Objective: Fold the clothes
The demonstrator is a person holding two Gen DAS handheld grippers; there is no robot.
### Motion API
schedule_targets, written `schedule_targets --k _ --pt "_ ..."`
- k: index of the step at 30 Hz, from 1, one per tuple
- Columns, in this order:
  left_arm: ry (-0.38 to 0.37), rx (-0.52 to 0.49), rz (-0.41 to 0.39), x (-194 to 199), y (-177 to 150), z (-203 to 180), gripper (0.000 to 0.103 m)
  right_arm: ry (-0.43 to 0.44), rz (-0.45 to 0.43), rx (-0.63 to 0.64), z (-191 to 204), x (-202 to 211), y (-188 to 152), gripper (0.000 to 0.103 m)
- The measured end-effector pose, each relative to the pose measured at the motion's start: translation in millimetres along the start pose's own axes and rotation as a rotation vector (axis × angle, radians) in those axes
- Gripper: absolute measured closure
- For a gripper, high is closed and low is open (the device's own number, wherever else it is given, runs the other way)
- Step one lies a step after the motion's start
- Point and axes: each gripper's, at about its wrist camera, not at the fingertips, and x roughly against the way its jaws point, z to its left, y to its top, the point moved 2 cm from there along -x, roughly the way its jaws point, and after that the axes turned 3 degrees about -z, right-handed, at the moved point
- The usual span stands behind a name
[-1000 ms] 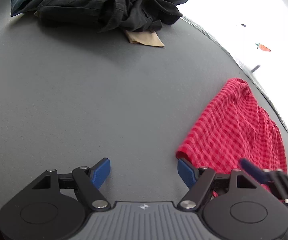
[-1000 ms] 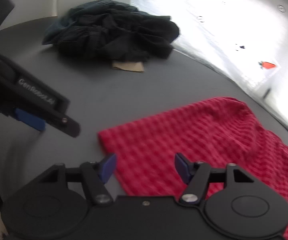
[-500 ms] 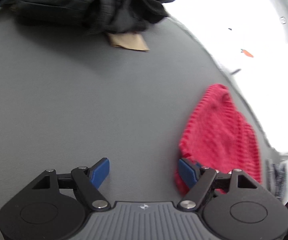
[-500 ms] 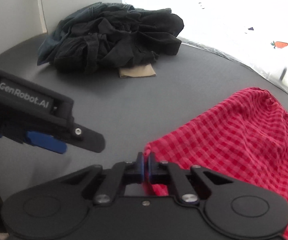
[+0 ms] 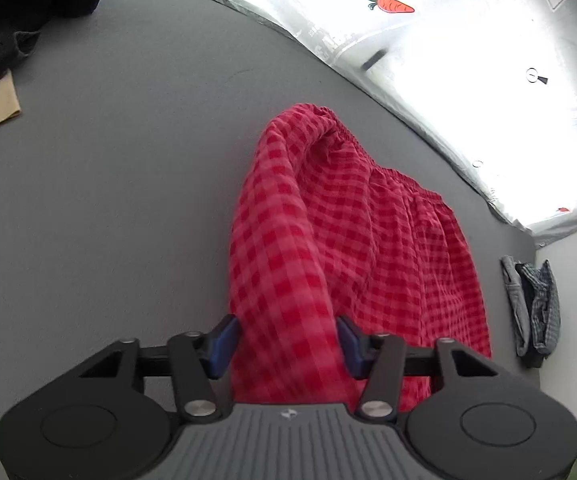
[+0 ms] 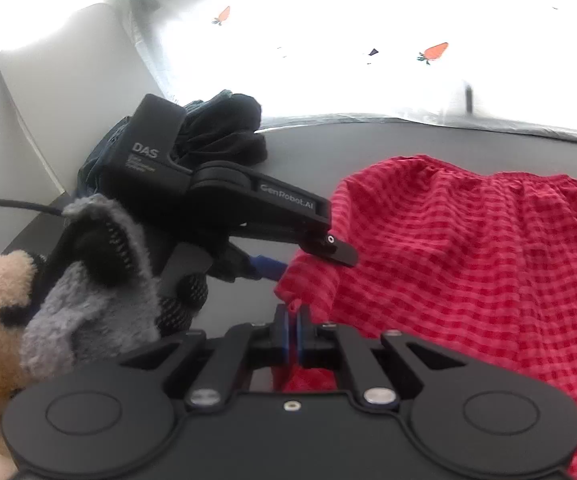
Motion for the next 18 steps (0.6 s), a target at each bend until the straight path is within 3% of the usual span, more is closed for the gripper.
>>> schedule_targets --k 1,2,9,18 --pt "0.008 0.031 0.002 -8 4 -4 0.092 -0.002 -0.010 -0.026 -10 7 0 0.099" --pt "0.020 0.055 0.003 -15 8 -11 0.101 -0.006 -0.019 -0.052 -20 14 0 0.100" --pt "-0.027 0.003 -0.083 -25 2 -97 0.101 -0.063 -0.093 -0.256 -106 63 -7 0.100" --pt "-0.051 -0.329 -0.112 -87 -35 -261 0.100 -0.215 -0.190 -0.544 -248 142 -34 0.102"
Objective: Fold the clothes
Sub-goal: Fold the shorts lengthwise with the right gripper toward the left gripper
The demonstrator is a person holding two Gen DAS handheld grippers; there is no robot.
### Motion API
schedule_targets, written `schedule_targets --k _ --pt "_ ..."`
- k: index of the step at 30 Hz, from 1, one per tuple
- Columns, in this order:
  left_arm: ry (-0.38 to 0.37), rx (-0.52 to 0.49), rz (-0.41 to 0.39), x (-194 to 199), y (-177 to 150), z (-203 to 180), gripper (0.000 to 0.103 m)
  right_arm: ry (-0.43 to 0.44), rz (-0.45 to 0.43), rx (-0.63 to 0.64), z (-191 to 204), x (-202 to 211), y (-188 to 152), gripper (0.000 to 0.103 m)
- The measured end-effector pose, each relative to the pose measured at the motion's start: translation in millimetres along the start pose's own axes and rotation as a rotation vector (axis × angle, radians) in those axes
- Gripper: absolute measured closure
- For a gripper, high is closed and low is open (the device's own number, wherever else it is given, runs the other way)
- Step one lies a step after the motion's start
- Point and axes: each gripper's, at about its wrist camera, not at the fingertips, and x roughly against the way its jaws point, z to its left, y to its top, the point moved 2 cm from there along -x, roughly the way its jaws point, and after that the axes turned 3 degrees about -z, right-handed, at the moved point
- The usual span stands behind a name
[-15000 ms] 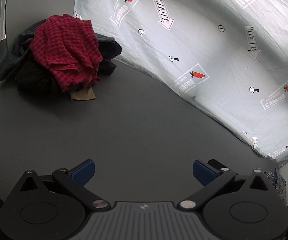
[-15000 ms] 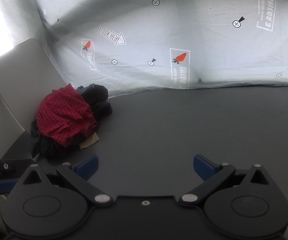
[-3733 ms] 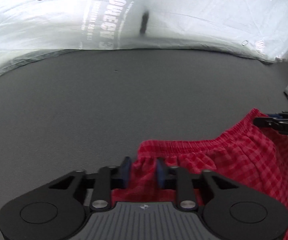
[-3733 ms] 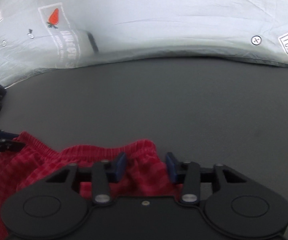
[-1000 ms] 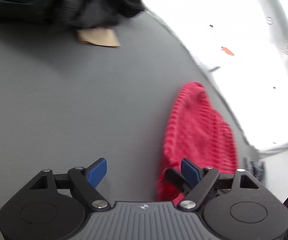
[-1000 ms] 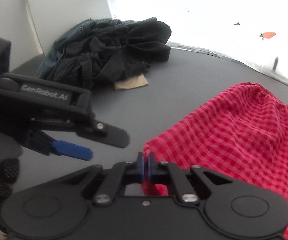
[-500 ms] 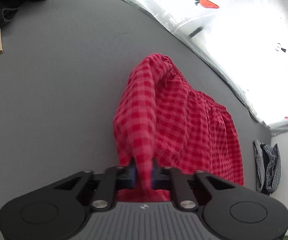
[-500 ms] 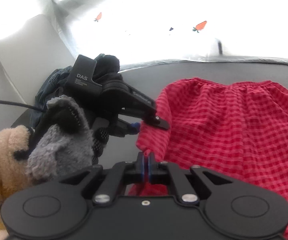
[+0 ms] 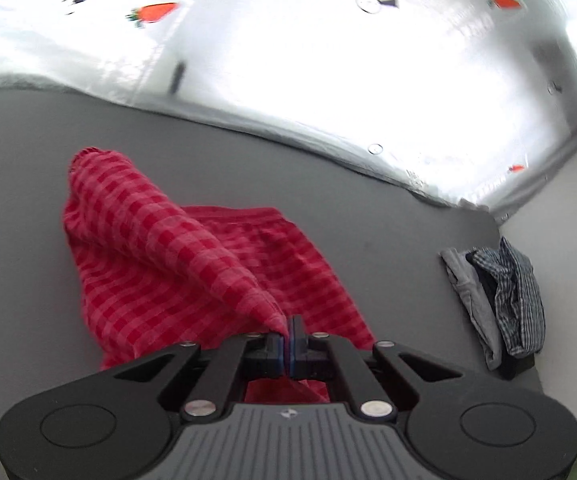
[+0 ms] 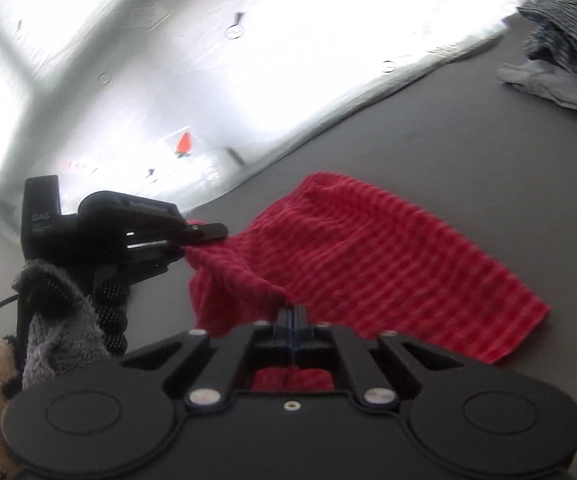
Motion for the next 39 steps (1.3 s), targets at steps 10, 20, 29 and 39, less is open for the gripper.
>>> schedule_targets --k 10,20,29,39 --pt "-0.031 -0.134 0.138 -25 -65 -53 0.032 -0.227 0.087 -0.069 -115 -1 12 0.102" --pt "0.209 0.077 0.253 56 -150 48 0.024 -0.211 0.072 -0.104 -140 -11 22 0.050" --pt "0.251 -0.001 0.185 58 -171 39 0.095 -0.247 0.119 0.108 -103 -40 8 0.095" --pt "0.228 -0.028 0.310 101 -177 58 0.077 -0.298 0.269 0.196 -96 16 -31 0.092"
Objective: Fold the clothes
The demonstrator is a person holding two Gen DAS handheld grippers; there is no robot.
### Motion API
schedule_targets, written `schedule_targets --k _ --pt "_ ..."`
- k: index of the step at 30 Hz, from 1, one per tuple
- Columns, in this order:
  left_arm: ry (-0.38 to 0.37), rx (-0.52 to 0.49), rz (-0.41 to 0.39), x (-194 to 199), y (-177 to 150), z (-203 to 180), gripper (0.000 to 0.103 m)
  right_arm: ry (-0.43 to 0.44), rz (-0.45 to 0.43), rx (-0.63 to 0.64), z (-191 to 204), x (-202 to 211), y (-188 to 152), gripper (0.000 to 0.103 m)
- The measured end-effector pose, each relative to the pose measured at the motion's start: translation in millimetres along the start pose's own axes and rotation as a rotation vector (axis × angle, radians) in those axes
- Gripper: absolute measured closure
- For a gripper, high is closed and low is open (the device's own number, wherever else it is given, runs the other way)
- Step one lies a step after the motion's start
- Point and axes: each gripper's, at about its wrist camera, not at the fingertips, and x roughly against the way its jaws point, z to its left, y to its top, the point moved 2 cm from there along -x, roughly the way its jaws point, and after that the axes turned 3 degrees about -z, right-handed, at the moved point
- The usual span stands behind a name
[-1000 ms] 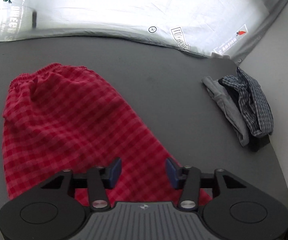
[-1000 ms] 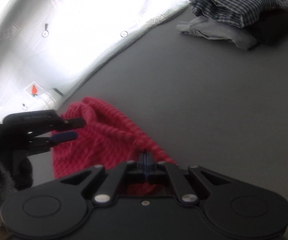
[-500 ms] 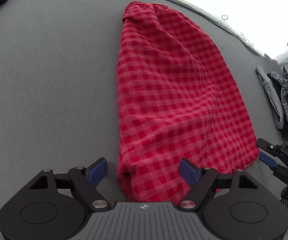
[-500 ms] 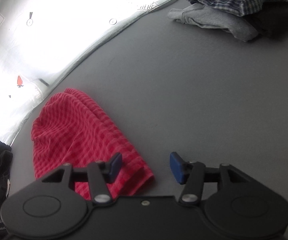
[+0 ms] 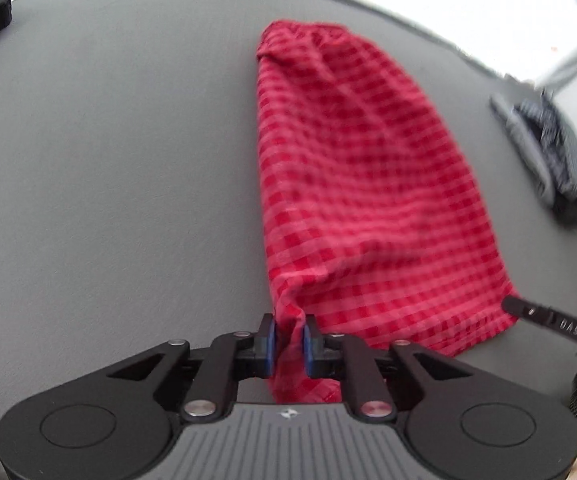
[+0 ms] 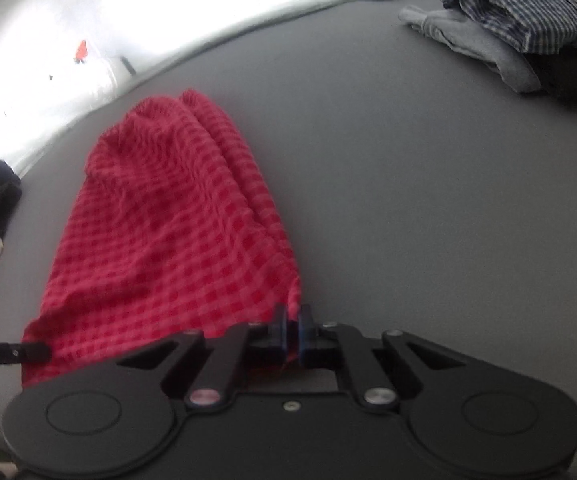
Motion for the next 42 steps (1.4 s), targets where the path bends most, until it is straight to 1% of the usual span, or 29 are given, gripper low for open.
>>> schedule_targets --k 1,2,3,4,5,7,9,10,13,17,18,20,22,24,25,27,28,29,33,34,36,38,40,41,42 --pt "0.012 -0.005 0.002 0 1 1 0.068 -0.035 -0.013 -0.019 -4 1 1 0.075" --pt "-0.001 0.005 -0.011 1 5 3 0.063 -0.069 -0.032 -0.046 -9 2 4 0.052" --pt "-0.035 0.023 -0.034 1 11 3 0.059 -0.105 -0.064 -0.078 -14 4 9 0.047" --pt "-0.067 0.046 -0.059 2 18 4 0.055 -0.131 -0.095 -0.101 -18 5 17 0.047" --pt "-0.081 0.062 -0.083 4 26 6 0.053 -0.147 -0.118 -0.111 -21 5 25 0.047" --pt "-0.103 0.092 -0.129 9 41 10 0.039 -0.157 -0.153 -0.096 -19 1 47 0.047" --pt "-0.086 0.113 -0.179 12 59 14 0.035 -0.146 -0.196 -0.051 -8 -4 69 0.047" --pt "-0.072 0.120 -0.191 10 67 15 0.034 -0.133 -0.214 -0.023 0 -7 80 0.047" --pt "-0.044 0.163 -0.222 0 93 18 0.033 -0.067 -0.250 0.060 31 -24 108 0.047" --pt "-0.047 0.207 -0.221 -15 118 21 0.030 0.040 -0.258 0.170 80 -55 143 0.047" --pt "-0.053 0.209 -0.219 -18 122 22 0.030 0.068 -0.257 0.198 94 -64 151 0.047" --pt "-0.082 0.215 -0.211 -22 129 22 0.030 0.120 -0.254 0.264 118 -83 167 0.041" --pt "-0.096 0.230 -0.206 -27 132 26 0.029 0.158 -0.252 0.318 138 -104 181 0.039" --pt "-0.088 0.247 -0.192 -32 134 30 0.029 0.187 -0.237 0.342 155 -127 193 0.039" --pt "-0.082 0.256 -0.183 -35 135 32 0.029 0.195 -0.215 0.331 159 -140 199 0.040" --pt "-0.071 0.275 -0.162 -43 138 35 0.029 0.190 -0.133 0.319 166 -164 206 0.072" --pt "-0.068 0.281 -0.151 -47 139 37 0.029 0.183 -0.134 0.319 167 -166 208 0.097" --pt "-0.068 0.282 -0.140 -51 141 38 0.029 0.175 -0.146 0.318 167 -166 210 0.099" --pt "-0.055 0.278 -0.108 -66 147 36 0.028 0.200 -0.232 0.209 144 -142 220 0.100" --pt "-0.058 0.271 -0.111 -67 148 34 0.022 0.201 -0.242 0.193 138 -139 223 0.100" --pt "-0.060 0.243 -0.113 -71 150 28 0.019 0.176 -0.264 0.181 124 -140 228 0.100" --pt "-0.032 0.191 -0.111 -72 150 19 0.018 0.138 -0.243 0.183 112 -152 232 0.097" --pt "-0.006 0.139 -0.112 -72 147 12 0.018 0.106 -0.179 0.184 105 -169 231 0.094" --pt "0.005 0.121 -0.112 -72 145 9 0.018 0.091 -0.146 0.185 102 -179 230 0.088" --pt "0.009 0.113 -0.108 -71 142 7 0.018 0.076 -0.129 0.190 101 -184 228 0.086"
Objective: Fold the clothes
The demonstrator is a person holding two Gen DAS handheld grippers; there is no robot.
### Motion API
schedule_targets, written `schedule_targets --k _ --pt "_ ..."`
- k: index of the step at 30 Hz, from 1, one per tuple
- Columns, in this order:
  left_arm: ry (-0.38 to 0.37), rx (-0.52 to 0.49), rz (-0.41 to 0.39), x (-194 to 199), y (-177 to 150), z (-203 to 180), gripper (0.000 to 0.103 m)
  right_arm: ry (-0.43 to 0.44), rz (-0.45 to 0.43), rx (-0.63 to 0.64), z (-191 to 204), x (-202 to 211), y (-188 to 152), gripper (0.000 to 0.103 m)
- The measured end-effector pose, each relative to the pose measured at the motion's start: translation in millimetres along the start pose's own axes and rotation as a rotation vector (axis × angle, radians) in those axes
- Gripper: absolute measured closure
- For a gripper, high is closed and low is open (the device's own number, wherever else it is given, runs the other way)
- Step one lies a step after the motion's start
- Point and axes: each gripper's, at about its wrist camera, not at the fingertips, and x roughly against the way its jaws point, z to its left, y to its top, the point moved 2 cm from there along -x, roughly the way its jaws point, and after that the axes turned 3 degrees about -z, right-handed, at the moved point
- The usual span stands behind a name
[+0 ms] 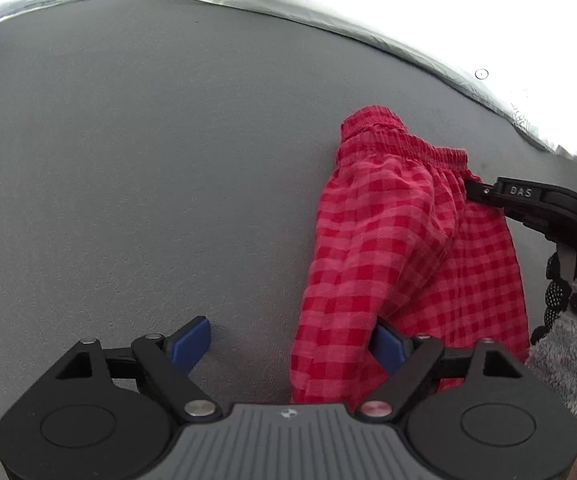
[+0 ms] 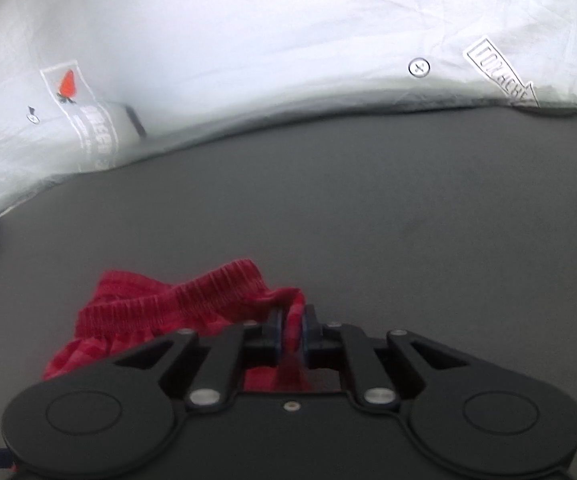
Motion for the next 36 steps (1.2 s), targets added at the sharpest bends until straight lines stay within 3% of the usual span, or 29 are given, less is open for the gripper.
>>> schedule_targets --k 1,4,7,13,15,17,21,27,32,36 --pt "0.003 -0.006 0.005 1 -3 -1 0.018 -0.006 -0.003 0.002 -1 1 -2 0.081" --pt "-0.003 -0.006 0.010 10 -12 2 0.018 -0.005 -0.043 -0.052 -10 25 -6 0.050" --pt "-0.008 -0.008 0.021 22 -30 7 0.018 0.012 -0.047 -0.090 -25 54 -24 0.047" --pt "-0.087 0.057 0.051 38 -71 18 0.018 0.000 0.027 -0.083 -53 111 -91 0.047" --pt "-0.135 0.085 0.051 42 -84 19 0.019 0.036 0.050 -0.119 -66 132 -122 0.051" --pt "-0.176 0.116 0.044 47 -96 20 0.019 0.055 0.056 -0.161 -77 149 -152 0.062" --pt "-0.234 0.187 0.053 59 -119 25 0.025 0.084 0.038 -0.224 -87 184 -191 0.065" --pt "-0.295 0.280 0.109 67 -143 39 0.026 0.117 0.040 -0.338 -90 213 -227 0.069" --pt "-0.346 0.266 0.175 68 -161 40 0.026 0.117 0.027 -0.341 -83 222 -243 0.070" --pt "-0.352 0.236 0.169 68 -164 37 0.027 0.088 0.016 -0.306 -75 222 -245 0.071"
